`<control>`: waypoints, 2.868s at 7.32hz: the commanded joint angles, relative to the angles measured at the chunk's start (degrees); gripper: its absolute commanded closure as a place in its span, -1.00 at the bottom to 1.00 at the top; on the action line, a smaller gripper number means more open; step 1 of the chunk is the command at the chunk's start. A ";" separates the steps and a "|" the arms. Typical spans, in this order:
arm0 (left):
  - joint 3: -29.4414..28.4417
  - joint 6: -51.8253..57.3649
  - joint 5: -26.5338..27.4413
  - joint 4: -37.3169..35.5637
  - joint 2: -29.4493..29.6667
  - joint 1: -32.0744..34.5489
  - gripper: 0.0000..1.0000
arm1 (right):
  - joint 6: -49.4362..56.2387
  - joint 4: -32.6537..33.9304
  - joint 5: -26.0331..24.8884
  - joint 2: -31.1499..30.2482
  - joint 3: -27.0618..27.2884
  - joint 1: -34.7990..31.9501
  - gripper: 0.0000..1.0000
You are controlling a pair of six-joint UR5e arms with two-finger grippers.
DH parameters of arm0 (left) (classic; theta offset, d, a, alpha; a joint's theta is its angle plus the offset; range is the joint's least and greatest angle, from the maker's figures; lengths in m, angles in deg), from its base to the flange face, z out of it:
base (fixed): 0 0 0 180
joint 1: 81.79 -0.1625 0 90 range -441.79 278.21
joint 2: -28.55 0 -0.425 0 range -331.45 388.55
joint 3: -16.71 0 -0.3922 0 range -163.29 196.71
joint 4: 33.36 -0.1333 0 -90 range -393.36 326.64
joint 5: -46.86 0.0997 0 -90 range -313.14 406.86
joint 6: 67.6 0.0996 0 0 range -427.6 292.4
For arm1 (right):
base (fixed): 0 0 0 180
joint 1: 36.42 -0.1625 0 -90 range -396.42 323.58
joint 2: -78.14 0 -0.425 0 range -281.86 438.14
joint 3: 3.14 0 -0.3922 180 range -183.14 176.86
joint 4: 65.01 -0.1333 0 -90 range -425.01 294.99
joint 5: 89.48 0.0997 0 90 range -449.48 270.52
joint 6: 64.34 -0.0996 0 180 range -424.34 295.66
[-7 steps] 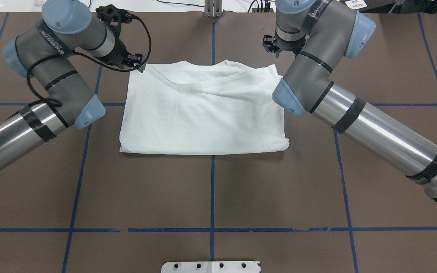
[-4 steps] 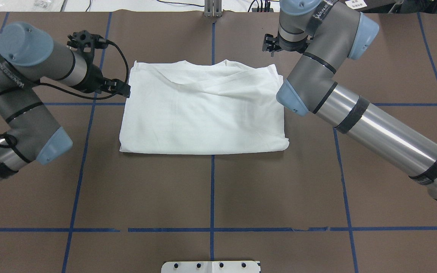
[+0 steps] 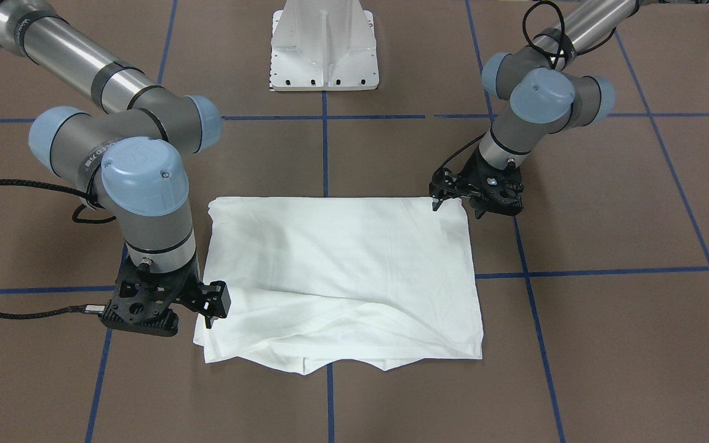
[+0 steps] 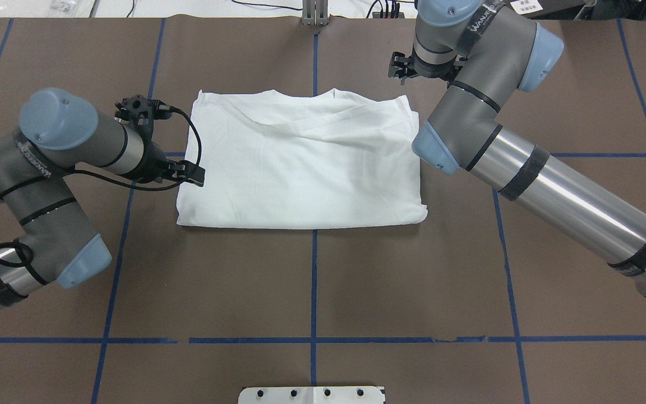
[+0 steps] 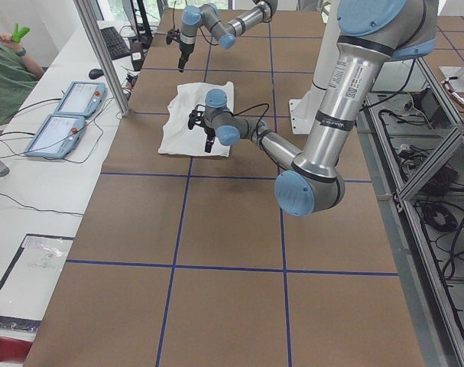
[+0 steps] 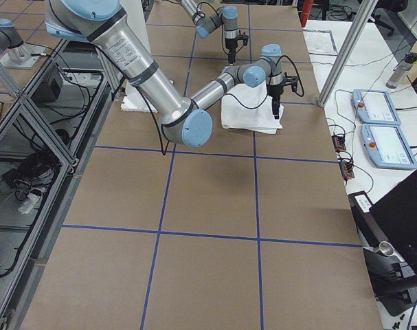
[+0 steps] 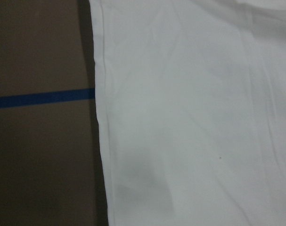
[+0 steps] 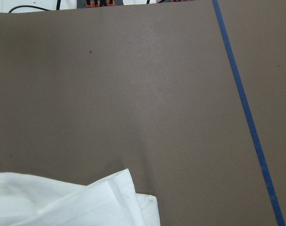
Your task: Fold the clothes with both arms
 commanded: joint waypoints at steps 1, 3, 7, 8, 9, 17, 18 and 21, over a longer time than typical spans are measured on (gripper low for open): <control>-0.07 -0.86 1.15 0.21 -0.20 -1.43 -0.77 | -0.03 -0.07 0.08 -0.02 0.22 0.01 -1.00; -0.25 -1.73 1.15 0.12 -0.20 -1.52 0.03 | -0.12 -0.16 0.07 -0.02 0.31 0.10 -1.00; 0.63 -1.92 1.50 -0.14 -0.81 -1.60 1.00 | -0.12 -0.42 0.08 0.07 0.40 0.10 -1.00; 2.11 -1.40 1.59 -0.14 -2.46 -1.52 1.00 | -0.12 -0.51 0.08 0.07 0.40 0.10 -1.00; 5.87 1.22 0.98 -0.23 -6.22 -1.52 1.00 | -0.20 -0.51 0.08 -0.02 0.40 0.18 -1.00; -30.18 28.93 1.24 -0.50 15.68 20.98 1.00 | -4.93 -0.95 -0.10 0.77 3.74 5.01 -1.00; -29.43 28.84 0.72 0.64 15.36 21.33 -0.91 | -9.82 -2.60 -0.19 0.95 3.56 6.41 -1.00; -24.96 25.18 0.62 1.09 13.79 21.16 -1.00 | -29.31 -3.32 -0.54 6.46 -2.03 13.78 -0.99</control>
